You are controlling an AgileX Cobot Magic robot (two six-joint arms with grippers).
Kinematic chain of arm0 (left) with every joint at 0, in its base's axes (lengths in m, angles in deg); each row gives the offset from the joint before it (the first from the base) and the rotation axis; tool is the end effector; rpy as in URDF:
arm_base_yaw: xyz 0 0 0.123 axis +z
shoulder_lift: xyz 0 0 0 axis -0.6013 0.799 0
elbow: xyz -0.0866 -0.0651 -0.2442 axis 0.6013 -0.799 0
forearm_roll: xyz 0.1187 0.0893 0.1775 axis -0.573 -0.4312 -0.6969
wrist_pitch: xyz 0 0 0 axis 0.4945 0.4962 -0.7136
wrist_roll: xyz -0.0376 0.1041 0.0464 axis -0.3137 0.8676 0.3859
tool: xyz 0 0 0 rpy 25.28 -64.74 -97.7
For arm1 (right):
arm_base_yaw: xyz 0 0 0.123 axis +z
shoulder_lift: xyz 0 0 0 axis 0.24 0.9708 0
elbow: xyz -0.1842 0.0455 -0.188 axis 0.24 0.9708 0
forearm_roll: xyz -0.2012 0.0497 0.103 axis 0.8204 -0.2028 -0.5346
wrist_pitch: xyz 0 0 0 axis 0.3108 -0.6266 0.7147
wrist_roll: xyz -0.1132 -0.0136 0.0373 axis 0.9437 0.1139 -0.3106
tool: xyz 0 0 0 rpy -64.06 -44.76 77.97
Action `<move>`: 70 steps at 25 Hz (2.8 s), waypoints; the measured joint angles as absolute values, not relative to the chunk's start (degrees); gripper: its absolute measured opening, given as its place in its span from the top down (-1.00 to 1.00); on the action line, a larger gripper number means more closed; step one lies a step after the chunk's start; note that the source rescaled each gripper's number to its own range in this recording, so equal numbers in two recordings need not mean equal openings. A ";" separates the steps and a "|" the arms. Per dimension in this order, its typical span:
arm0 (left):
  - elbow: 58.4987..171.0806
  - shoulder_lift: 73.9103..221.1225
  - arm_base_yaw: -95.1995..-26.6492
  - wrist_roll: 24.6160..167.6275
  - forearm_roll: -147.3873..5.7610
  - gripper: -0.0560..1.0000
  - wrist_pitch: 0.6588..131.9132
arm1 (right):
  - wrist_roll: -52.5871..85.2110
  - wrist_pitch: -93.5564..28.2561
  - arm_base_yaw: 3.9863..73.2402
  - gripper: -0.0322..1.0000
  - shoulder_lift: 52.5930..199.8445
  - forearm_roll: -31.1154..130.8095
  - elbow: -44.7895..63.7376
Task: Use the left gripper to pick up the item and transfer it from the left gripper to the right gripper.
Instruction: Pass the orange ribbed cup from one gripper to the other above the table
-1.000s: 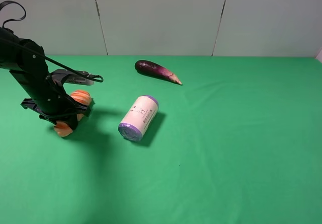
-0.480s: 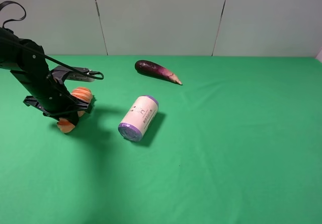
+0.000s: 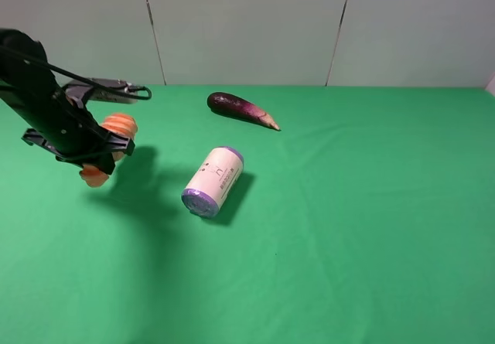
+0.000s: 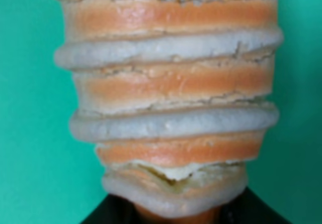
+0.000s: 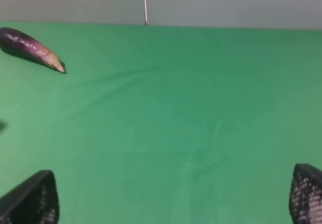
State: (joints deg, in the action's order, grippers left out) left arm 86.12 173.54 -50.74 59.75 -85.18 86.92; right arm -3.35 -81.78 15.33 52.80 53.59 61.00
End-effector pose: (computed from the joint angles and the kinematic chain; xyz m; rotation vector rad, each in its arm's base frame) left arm 0.3008 -0.0730 0.1263 0.2923 2.7397 -0.0635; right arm 0.0223 0.0079 0.2591 -0.0825 1.9938 0.0664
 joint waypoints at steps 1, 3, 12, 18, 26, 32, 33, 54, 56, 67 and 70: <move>86.12 172.42 -50.74 59.75 -85.18 0.78 87.58 | -3.35 -81.78 15.33 -1.00 52.80 53.59 61.00; 86.12 169.74 -50.74 59.75 -85.09 0.78 89.13 | -3.35 -81.78 15.33 -1.00 52.80 53.59 61.00; 86.12 158.71 -50.74 61.14 -85.14 0.83 99.19 | -3.35 -81.78 15.33 -1.00 52.80 53.59 61.00; 87.41 153.01 -50.74 65.14 -85.19 0.83 106.52 | -3.53 -81.78 15.33 -1.00 52.80 53.59 61.00; 94.50 152.24 -53.14 69.21 -85.24 0.83 113.89 | -3.58 -81.78 15.33 -1.00 52.80 52.43 61.00; 95.54 152.24 -58.38 71.22 -85.24 0.84 113.64 | -7.61 -81.72 15.33 -1.00 56.11 51.19 60.30; 95.54 152.24 -59.44 71.23 -85.24 0.84 113.18 | -8.01 -81.72 15.33 -1.00 57.83 51.05 59.80; 112.87 173.01 -77.30 74.66 -85.27 0.86 110.14 | 12.63 -67.55 15.33 -1.00 94.18 21.64 56.21; 114.72 174.25 -78.95 76.25 -85.27 0.86 109.93 | 15.63 -67.23 15.33 -1.00 96.31 17.92 56.21; 115.40 174.95 -86.76 85.64 -85.20 0.86 109.75 | 36.06 -67.92 15.33 -1.00 107.60 -5.80 56.17; 115.40 174.95 -88.12 87.87 -85.20 0.86 109.79 | 40.45 -69.40 15.33 -1.00 109.57 -10.52 56.17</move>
